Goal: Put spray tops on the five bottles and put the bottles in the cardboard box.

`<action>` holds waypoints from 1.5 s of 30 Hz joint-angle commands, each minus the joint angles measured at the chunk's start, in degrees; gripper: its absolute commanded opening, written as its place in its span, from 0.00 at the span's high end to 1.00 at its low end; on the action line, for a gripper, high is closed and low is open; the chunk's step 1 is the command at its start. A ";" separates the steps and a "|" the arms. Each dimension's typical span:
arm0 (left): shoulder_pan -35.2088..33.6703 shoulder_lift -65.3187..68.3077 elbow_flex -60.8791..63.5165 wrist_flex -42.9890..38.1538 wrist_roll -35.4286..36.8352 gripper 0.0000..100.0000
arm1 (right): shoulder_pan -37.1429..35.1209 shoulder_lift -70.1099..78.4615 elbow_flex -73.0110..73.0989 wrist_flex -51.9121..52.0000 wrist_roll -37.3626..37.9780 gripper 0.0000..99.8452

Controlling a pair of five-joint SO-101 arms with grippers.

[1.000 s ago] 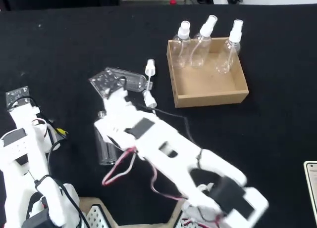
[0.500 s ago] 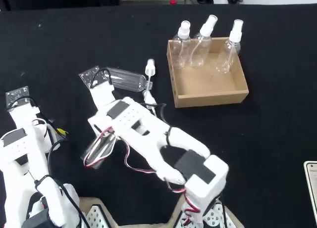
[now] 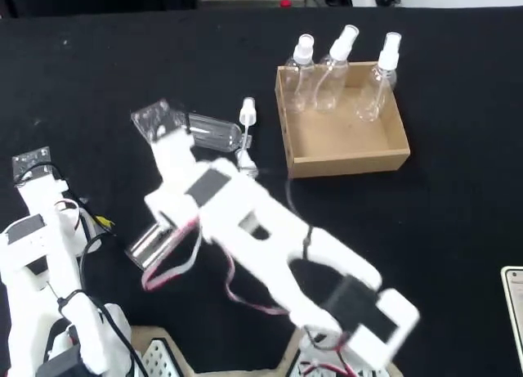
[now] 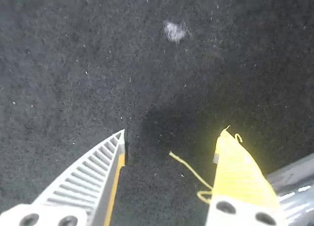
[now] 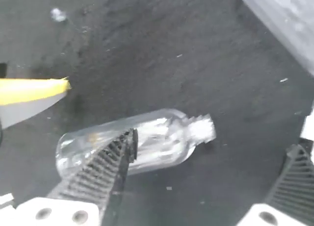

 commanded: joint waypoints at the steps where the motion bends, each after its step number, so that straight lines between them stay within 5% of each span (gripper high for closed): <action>1: 0.22 -1.49 -0.57 -0.88 0.70 0.72 | -3.69 -7.60 9.98 -12.66 -7.65 0.58; 6: 0.22 -1.49 -0.75 -0.88 0.70 0.72 | -5.89 -9.89 17.89 -30.07 -19.69 0.57; 11: 0.22 -1.49 -0.75 -0.88 0.70 0.72 | -5.19 -7.96 18.24 -33.49 -26.11 0.58; 29: 0.40 -1.49 0.84 -4.13 0.44 0.72 | -1.67 6.11 11.56 -32.97 -27.96 0.58; 35: 9.98 -1.58 4.97 -3.96 -7.38 0.72 | 1.85 6.11 11.91 -32.18 -27.96 0.58; 45: 17.89 -1.58 5.41 -0.97 -7.12 0.72 | 4.92 5.67 11.38 -28.84 -27.69 0.58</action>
